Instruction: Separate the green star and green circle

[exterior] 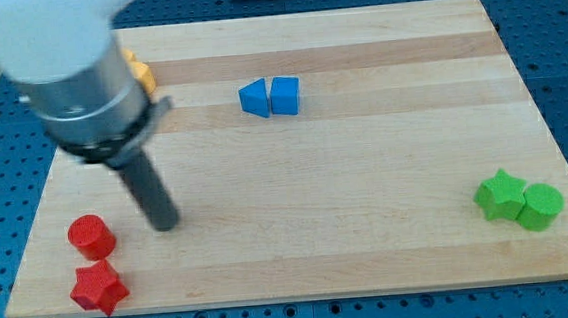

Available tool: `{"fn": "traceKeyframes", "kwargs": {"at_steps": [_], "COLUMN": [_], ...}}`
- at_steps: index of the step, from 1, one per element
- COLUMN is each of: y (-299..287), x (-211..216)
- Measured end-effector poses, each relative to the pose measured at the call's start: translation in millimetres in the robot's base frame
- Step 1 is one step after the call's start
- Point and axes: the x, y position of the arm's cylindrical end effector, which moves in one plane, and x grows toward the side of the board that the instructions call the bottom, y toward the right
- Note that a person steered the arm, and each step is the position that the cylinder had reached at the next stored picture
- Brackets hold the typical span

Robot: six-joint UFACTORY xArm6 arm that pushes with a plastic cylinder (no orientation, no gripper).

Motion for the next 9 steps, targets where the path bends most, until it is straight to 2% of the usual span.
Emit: {"fn": "traceKeyframes", "kwargs": {"at_steps": [1, 2, 3, 4, 5, 6, 7, 9], "y": [97.2, 191.9, 228.3, 237.4, 311.6, 371.5, 418.7, 423.4], "x": [7.0, 32.6, 53.0, 62.7, 82.8, 82.1, 79.1, 22.8]}}
